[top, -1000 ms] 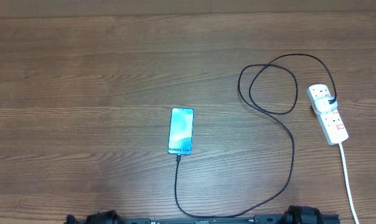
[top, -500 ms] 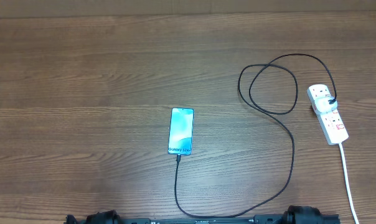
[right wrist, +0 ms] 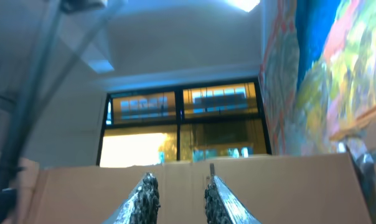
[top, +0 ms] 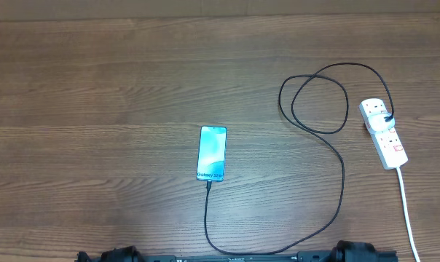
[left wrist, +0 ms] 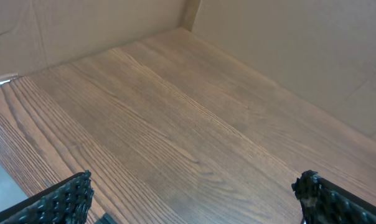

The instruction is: Plug charger to phone and switch on socket

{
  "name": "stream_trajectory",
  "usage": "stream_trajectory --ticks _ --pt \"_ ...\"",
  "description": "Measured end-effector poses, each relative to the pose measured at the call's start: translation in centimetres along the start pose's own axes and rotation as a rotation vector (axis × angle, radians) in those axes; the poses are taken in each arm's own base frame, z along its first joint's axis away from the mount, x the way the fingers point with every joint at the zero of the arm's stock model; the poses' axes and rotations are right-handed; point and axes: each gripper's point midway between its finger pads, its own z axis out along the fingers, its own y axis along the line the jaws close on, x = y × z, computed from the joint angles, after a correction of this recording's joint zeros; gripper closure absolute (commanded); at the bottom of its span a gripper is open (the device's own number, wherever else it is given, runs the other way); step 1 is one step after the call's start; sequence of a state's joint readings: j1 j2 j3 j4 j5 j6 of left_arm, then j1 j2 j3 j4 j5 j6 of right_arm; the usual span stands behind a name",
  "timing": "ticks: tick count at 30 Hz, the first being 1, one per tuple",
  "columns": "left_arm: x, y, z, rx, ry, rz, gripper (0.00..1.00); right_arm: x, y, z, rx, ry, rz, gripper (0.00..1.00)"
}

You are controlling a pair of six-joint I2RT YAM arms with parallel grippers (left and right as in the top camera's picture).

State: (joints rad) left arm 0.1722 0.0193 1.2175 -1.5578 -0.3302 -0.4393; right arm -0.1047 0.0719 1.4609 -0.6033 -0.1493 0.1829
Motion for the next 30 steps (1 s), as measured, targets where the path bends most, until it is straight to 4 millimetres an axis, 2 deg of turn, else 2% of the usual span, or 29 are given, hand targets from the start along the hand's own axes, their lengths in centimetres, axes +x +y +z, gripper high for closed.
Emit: stream_trajectory --ticks 4,6,20,27,30 --pt "0.0 0.0 0.0 0.0 0.0 0.0 0.0 -1.0 0.7 -2.5 -0.009 -0.037 -0.007 0.73" --pt "0.0 0.0 0.0 0.0 0.0 0.0 0.01 -1.6 0.9 -2.9 -0.011 -0.057 -0.01 0.72" --pt "0.0 0.0 0.0 0.0 0.0 0.0 0.0 -1.8 -1.4 -2.9 0.111 -0.081 -0.008 0.59" --pt "0.0 0.0 0.0 0.0 0.0 0.0 0.0 -0.2 -2.1 -2.0 0.131 -0.049 -0.005 0.55" --pt "0.0 0.0 0.0 0.0 0.0 0.0 0.01 -0.2 -2.2 -1.9 0.133 -0.048 -0.005 0.55"
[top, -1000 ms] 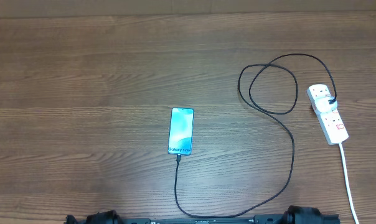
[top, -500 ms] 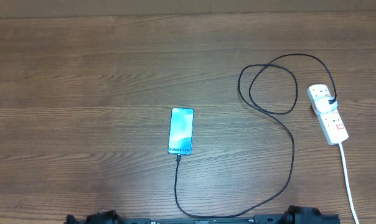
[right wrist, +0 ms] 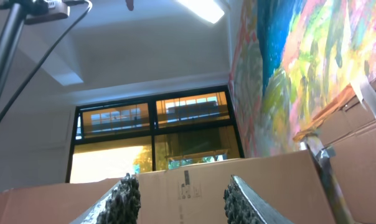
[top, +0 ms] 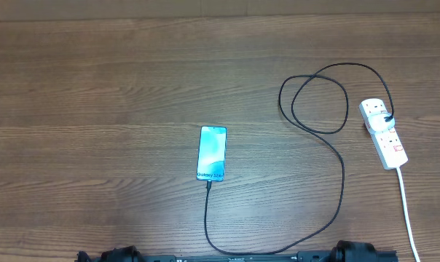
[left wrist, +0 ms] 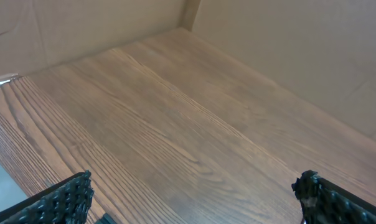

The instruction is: Plug charger to phone and switch on socket

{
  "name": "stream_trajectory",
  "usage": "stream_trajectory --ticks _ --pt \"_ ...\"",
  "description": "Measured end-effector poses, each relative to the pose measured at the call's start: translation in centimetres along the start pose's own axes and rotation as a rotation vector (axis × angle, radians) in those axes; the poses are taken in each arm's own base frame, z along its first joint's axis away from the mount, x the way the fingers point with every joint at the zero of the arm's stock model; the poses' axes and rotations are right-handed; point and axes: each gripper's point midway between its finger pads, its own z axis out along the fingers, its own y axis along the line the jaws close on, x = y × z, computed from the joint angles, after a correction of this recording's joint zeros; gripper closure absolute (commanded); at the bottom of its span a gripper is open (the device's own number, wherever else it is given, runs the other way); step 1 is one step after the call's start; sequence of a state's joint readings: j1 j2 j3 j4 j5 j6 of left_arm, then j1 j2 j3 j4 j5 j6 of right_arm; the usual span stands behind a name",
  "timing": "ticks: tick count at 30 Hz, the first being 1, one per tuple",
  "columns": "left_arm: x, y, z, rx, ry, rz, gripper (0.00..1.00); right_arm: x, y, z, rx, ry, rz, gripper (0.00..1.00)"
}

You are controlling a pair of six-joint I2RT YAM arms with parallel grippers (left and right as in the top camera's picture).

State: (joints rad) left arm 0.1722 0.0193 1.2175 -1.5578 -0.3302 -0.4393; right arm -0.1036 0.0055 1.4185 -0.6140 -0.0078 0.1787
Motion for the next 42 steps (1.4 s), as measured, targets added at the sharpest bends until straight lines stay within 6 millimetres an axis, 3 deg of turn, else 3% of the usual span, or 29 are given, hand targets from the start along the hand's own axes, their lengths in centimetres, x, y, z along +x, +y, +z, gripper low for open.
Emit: stream_trajectory --ticks 3,5,7,8,14,21,23,27,31,33,36,42 --pt "0.0 0.0 0.0 0.0 0.0 0.0 0.0 0.0 0.0 0.0 0.001 -0.001 -0.001 0.5" --pt "0.0 0.0 0.0 0.0 0.0 0.0 0.0 0.1 0.0 0.2 0.001 -0.004 -0.001 0.41" --pt "0.0 0.0 0.0 0.0 0.0 0.0 0.0 0.4 -0.1 0.6 0.004 -0.007 -0.004 0.21" --pt "0.0 0.0 0.0 0.0 0.0 0.0 0.0 0.8 -0.2 0.8 0.011 -0.003 -0.003 0.0" --pt "0.0 0.0 0.0 0.0 0.0 0.0 0.0 4.5 -1.2 2.4 0.049 0.069 0.075 0.0" --pt "0.0 0.0 0.0 0.0 0.0 0.0 0.0 6.7 -1.9 4.4 0.042 0.038 0.181 0.0" --pt "0.0 0.0 0.0 0.0 0.0 0.0 0.01 8.8 -2.5 5.0 0.057 0.075 0.194 0.0" --pt "0.0 0.0 0.0 0.0 0.0 0.0 0.0 15.8 -4.4 5.2 0.125 0.255 0.213 0.0" --pt "0.0 0.0 0.0 0.0 0.0 0.0 0.01 24.1 -5.8 3.3 0.183 0.514 0.239 0.0" --pt "0.0 0.0 0.0 0.0 0.0 0.0 0.01 27.0 -6.3 2.3 0.202 0.607 0.251 0.0" --pt "0.0 0.0 0.0 0.0 0.0 0.0 0.01 29.0 -6.8 1.6 0.221 0.659 0.254 0.0" --pt "0.0 0.0 0.0 0.0 0.0 0.0 0.01 30.0 -8.7 1.5 0.312 0.644 0.223 0.0"
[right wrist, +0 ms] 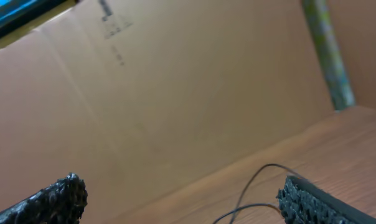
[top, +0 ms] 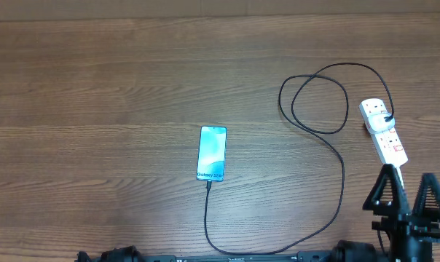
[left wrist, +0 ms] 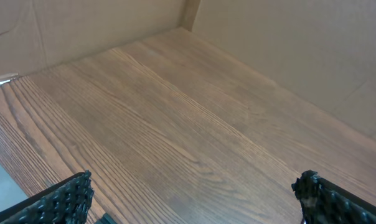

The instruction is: Plug charger to phone and switch on socket

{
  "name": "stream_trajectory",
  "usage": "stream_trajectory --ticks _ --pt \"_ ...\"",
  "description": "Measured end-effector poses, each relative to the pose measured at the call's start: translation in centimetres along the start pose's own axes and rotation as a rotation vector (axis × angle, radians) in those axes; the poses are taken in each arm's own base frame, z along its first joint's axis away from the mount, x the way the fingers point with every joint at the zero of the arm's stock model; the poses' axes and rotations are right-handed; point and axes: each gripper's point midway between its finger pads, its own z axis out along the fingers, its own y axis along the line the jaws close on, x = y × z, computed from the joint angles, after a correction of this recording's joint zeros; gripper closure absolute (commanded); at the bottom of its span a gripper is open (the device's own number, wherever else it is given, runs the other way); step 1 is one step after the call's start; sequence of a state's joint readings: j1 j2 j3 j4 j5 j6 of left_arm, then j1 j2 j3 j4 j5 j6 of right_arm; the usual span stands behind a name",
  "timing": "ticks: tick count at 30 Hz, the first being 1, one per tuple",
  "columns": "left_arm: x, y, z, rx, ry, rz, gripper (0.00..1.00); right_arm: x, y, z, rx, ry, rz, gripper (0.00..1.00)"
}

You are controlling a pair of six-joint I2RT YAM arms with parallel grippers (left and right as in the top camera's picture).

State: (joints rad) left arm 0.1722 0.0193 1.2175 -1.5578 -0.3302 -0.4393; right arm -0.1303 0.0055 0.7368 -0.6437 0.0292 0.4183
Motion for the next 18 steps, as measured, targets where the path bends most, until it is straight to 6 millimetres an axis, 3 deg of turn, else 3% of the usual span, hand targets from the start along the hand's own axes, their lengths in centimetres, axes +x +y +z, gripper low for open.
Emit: stream_trajectory --ticks 7,18 --pt "0.0 0.0 0.0 0.0 0.0 0.0 0.0 1.0 -1.2 1.6 0.026 -0.024 0.0 0.0" --pt "0.0 0.0 0.0 0.0 0.0 0.0 0.0 6.4 -2.8 6.1 -0.052 -0.046 0.004 0.0"
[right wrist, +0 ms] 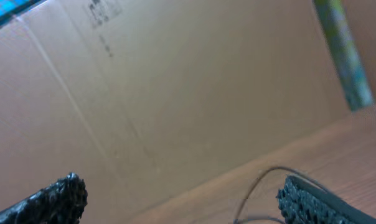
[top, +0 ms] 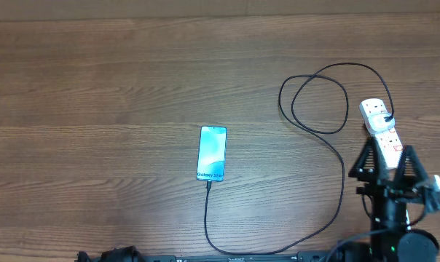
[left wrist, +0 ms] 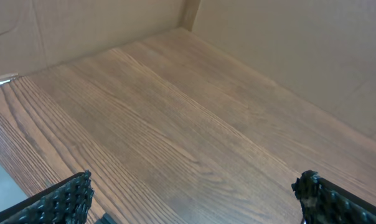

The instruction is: Plug charger to phone and switch on socket

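A phone [top: 212,153] lies face up mid-table, its screen lit. A black cable [top: 342,182] meets its near edge, curves right, loops and ends at a plug [top: 385,116] in the white power strip [top: 376,120] at the right. My right gripper [top: 387,161] stands open over the strip's near end. In the right wrist view its fingertips [right wrist: 63,199] are far apart with a piece of the cable [right wrist: 263,180] between them. My left gripper [left wrist: 194,199] is open over bare wood and is out of the overhead view.
The strip's white lead [top: 409,218] runs to the front edge beside my right arm. Cardboard walls [left wrist: 287,56] close the table's far side and left corner. Bare wooden tabletop [top: 96,109] stretches left of the phone.
My right gripper has moved from near the front edge away toward the power strip and now covers its near end. The left gripper, phone and cable are unchanged.
My right gripper was out of the overhead view, pointing up at a window with jaws narrow. Then its jaws were wider, still pointing up. Later it was wide open by the front edge, and now over the strip's near end. The left never moved.
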{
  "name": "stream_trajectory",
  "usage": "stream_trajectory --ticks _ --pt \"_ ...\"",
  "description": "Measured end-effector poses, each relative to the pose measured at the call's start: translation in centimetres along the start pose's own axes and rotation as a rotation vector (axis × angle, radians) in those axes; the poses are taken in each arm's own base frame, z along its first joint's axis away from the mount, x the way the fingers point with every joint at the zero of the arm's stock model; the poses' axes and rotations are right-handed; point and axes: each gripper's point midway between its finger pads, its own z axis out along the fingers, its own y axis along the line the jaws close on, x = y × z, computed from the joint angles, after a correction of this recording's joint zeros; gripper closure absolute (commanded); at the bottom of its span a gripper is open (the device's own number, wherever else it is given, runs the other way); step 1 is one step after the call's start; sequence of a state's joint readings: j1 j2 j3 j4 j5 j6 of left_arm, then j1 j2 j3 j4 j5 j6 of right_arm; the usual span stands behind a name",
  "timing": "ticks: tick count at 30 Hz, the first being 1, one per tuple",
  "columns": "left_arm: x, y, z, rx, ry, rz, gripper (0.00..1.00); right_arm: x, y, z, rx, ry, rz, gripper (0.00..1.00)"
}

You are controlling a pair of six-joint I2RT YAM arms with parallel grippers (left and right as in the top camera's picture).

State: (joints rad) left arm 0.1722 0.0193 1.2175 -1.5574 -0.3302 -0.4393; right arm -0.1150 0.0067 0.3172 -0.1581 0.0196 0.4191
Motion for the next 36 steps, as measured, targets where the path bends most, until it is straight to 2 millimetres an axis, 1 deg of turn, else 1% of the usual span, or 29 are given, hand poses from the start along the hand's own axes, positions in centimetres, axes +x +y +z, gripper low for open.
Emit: stream_trajectory --ticks 3,6,12,14,17,19,21,24,25,36 --pt "0.0 0.0 0.0 0.0 0.0 0.0 0.01 1.8 -0.6 0.7 -0.025 -0.009 0.0 0.0" --pt "0.0 0.0 0.0 0.0 0.0 0.0 0.0 2.4 -0.8 1.1 -0.054 -0.056 -0.001 0.0" --pt "0.0 0.0 0.0 0.0 0.0 0.0 0.0 5.3 -2.5 1.4 -0.038 -0.043 0.0 0.0" --pt "0.0 0.0 0.0 0.0 0.0 0.0 0.0 5.9 -3.0 1.5 -0.019 -0.025 0.0 0.0" --pt "0.0 0.0 0.0 0.0 0.0 0.0 0.01 6.2 -3.4 1.5 0.001 -0.015 0.0 0.0" --pt "0.0 0.0 0.0 0.0 0.0 0.0 0.01 6.7 -3.8 1.5 0.016 0.006 -0.001 0.0" --pt "0.0 0.0 0.0 0.0 0.0 0.0 0.0 7.9 -4.5 1.4 0.046 0.055 -0.001 0.0" --pt "0.0 0.0 0.0 0.0 0.0 0.0 0.01 10.8 -6.0 0.9 0.109 0.173 -0.002 0.0" --pt "0.0 0.0 0.0 0.0 0.0 0.0 0.0 11.3 -6.2 0.8 0.118 0.195 -0.003 0.0" --pt "0.0 0.0 0.0 0.0 0.0 0.0 0.0 11.4 -6.2 0.8 0.116 0.198 -0.019 0.0"
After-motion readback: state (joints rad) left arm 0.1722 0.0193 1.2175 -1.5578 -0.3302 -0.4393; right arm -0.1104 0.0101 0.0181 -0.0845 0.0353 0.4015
